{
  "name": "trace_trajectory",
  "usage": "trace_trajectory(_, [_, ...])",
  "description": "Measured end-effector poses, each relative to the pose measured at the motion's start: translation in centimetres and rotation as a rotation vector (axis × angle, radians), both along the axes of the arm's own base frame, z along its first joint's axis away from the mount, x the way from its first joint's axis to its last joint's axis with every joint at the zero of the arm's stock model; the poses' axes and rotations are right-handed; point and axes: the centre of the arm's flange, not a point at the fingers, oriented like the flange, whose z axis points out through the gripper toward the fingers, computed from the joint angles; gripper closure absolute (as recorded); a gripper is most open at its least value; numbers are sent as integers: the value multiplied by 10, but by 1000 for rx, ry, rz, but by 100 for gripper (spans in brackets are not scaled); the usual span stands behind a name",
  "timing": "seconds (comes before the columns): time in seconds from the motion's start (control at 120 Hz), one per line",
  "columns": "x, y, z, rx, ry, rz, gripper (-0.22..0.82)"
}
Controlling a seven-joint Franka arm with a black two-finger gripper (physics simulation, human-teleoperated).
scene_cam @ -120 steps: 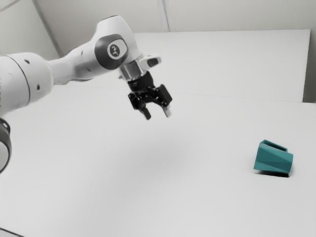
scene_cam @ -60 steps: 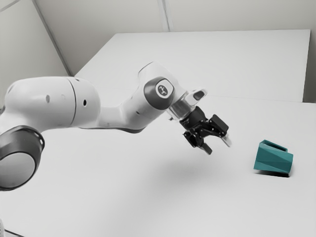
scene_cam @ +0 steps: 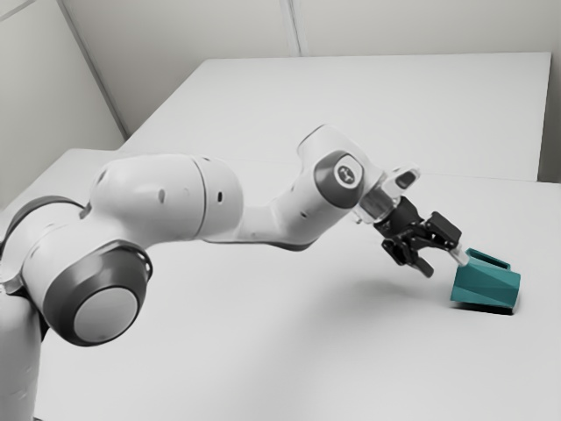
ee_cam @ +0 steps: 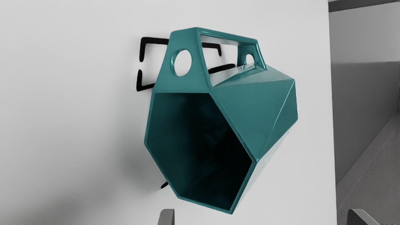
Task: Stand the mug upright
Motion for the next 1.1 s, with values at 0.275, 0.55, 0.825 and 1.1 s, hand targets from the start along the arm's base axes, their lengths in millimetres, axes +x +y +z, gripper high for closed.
trace_trajectory(0.275, [-4, -13, -9, -48, 14, 8, 0])
trace_trajectory(0.55, [1, -28, -22, -97, 21, 15, 0])
trace_trajectory(0.825, [3, -40, -28, -143, 17, 13, 0])
trace_trajectory(1.1, [-2, -43, -35, -180, 34, 17, 4])
